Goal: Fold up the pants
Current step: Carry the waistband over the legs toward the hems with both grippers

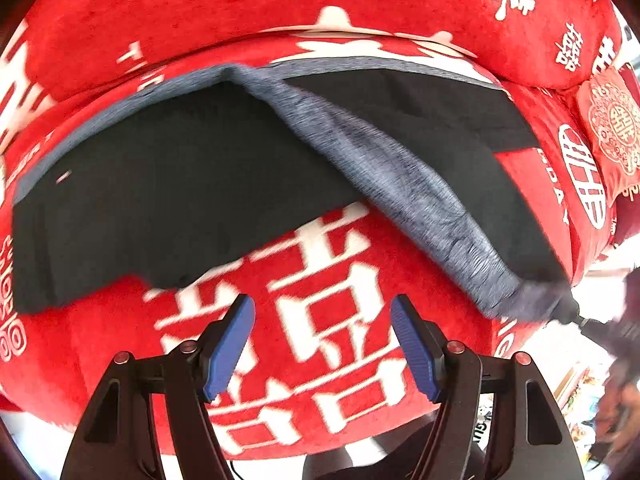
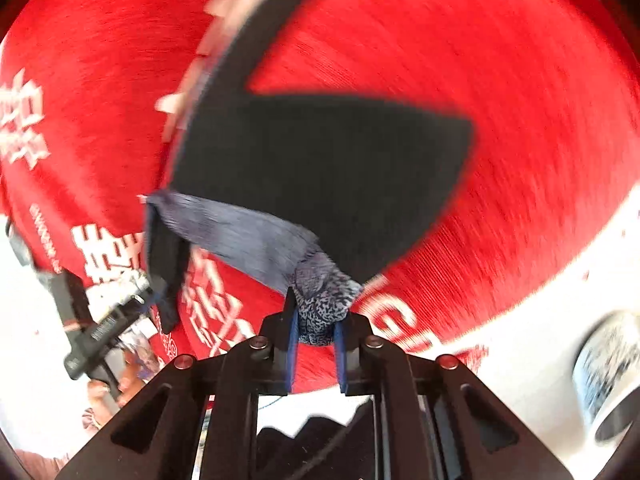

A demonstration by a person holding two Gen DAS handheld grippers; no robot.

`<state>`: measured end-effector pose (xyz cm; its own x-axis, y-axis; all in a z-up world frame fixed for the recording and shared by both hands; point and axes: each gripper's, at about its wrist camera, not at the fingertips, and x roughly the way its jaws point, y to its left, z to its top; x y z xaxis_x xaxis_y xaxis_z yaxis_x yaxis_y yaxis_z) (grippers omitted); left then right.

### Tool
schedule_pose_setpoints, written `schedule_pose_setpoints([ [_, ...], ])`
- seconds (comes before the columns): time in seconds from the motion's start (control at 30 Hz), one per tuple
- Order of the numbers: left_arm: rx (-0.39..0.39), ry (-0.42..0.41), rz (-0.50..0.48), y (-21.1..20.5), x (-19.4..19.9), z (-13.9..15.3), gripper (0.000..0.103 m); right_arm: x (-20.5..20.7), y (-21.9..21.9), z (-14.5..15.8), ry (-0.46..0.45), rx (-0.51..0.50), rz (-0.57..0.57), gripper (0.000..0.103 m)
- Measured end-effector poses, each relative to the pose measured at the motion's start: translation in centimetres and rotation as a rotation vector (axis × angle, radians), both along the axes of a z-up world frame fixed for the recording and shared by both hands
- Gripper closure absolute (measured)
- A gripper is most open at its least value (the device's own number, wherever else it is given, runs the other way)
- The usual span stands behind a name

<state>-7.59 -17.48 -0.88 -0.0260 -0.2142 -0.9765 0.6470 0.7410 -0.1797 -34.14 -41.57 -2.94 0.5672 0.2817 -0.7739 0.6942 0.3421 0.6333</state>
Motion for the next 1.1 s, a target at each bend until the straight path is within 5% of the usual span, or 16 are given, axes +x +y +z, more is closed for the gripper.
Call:
schedule_pose_setpoints([
  [0.23, 0.042, -0.023, 0.069, 2.4, 0.1, 0.2, 0.031, 8.2, -5.9, 7.0, -0.043, -0.243, 0.110, 0.087],
  [0.37, 0.060, -0.045, 0.100, -0.2, 0.8, 0.0, 0.031, 12.6, -11.5, 8.2, -0.088, -0.282, 0.124, 0.087],
  [0.5, 0.047, -0.058, 0.134, -4.0, 2.2, -0.3, 0.031, 16.6, -17.2, 7.7, -0.041, -0.355, 0.100, 0.086],
  [0.67, 0.042, -0.076, 0.199, -8.2, 5.2, -0.6, 0.031, 19.0, -22.1, 7.1, 0.030, -0.379, 0.155, 0.062],
  [0.77, 0.049, -0.096, 0.237, -9.2, 6.8, -0.6, 0.031, 15.9, -22.4, 6.9, 0.014, -0.330, 0.146, 0.061],
  [0.9, 0.098, -0.105, 0.275, -9.5, 8.3, -2.2, 0.031, 12.1, -22.5, 2.1, 0.073, -0.162, 0.062, 0.061],
  [1.1, 0.168, -0.103, 0.339, -9.0, 9.9, -5.3, 0.031, 13.1, -23.4, -4.1, 0.053, -0.031, -0.053, 0.063],
])
